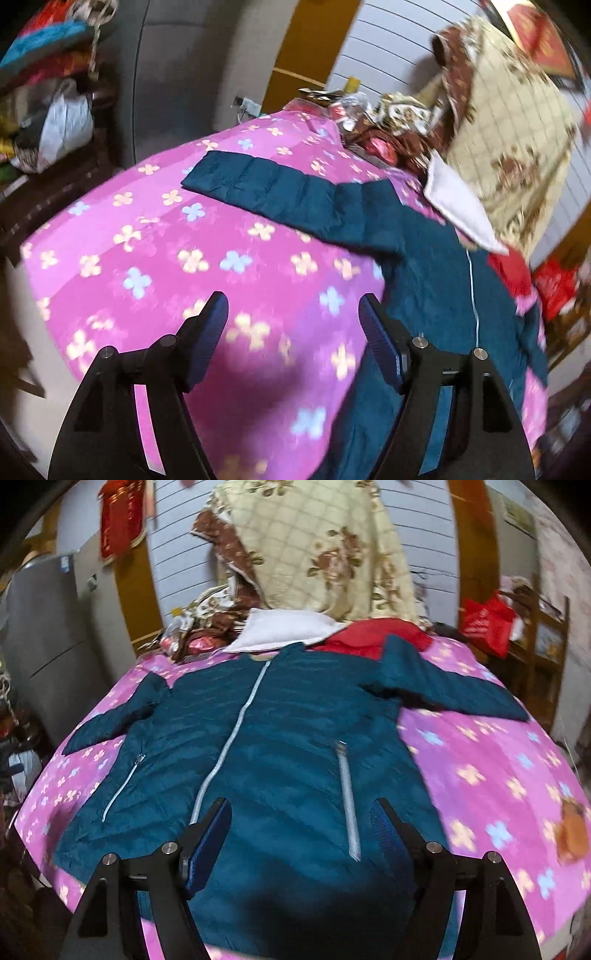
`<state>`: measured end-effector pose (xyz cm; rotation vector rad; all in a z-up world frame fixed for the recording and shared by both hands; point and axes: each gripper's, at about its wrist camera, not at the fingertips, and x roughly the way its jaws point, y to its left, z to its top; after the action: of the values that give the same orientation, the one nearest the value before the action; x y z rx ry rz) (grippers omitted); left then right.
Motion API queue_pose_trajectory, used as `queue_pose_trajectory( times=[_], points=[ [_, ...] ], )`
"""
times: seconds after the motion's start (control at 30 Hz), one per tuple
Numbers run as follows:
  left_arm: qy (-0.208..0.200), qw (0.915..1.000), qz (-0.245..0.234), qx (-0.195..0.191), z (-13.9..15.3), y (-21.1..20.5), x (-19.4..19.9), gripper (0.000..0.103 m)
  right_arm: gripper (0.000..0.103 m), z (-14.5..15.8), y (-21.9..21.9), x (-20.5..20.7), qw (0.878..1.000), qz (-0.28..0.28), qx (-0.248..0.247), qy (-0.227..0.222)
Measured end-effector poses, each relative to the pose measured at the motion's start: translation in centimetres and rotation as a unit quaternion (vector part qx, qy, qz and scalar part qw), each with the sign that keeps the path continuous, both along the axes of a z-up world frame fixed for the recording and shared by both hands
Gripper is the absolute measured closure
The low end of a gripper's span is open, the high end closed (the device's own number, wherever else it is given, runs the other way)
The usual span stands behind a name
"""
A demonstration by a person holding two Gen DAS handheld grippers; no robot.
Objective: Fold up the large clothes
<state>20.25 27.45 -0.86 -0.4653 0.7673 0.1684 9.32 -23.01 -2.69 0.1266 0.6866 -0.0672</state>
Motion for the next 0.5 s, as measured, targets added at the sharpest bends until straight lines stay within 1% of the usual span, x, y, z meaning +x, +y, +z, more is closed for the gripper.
queue_pose_trajectory(
  times=[0.07, 0.1, 0.17, 0.27, 0.37, 0.4, 0.47, 0.5],
  points=[
    [0.004, 0.9994, 0.011, -0.033, -0.8, 1.8, 1.9, 0.03, 0.028, -0.8, 0.6, 2.0, 1.0, 0.003, 0.007, 0.005],
    [0.006, 0.9983, 0.019, -0.055, -1.5, 3.0, 3.2, 0.03, 0.028, -1.2, 0.9, 3.1, 1.0, 0.006, 0.016, 0.009],
    [0.011, 0.9959, 0.029, -0.085, -2.6, 4.7, 5.3, 0.03, 0.028, -2.0, 1.3, 4.9, 0.999, 0.01, 0.029, 0.016],
    [0.016, 0.9922, 0.039, -0.118, -4.1, 6.3, 8.0, 0.03, 0.028, -3.6, 2.0, 7.5, 0.999, 0.015, 0.036, 0.027],
    [0.021, 0.9824, 0.058, -0.176, -6.4, 8.5, 10.7, 0.03, 0.028, -4.9, 2.5, 9.2, 0.998, 0.02, 0.042, 0.033],
    [0.021, 0.9777, 0.064, -0.199, -7.3, 9.2, 11.6, 0.03, 0.028, -5.3, 2.6, 9.5, 0.998, 0.021, 0.042, 0.034],
    [0.023, 0.9716, 0.068, -0.226, -8.7, 9.8, 13.2, 0.03, 0.028, -6.2, 2.6, 10.1, 0.998, 0.022, 0.043, 0.039],
    [0.023, 0.9701, 0.068, -0.232, -9.1, 9.9, 13.7, 0.03, 0.028, -6.5, 2.5, 10.4, 0.998, 0.021, 0.044, 0.041]
  ],
)
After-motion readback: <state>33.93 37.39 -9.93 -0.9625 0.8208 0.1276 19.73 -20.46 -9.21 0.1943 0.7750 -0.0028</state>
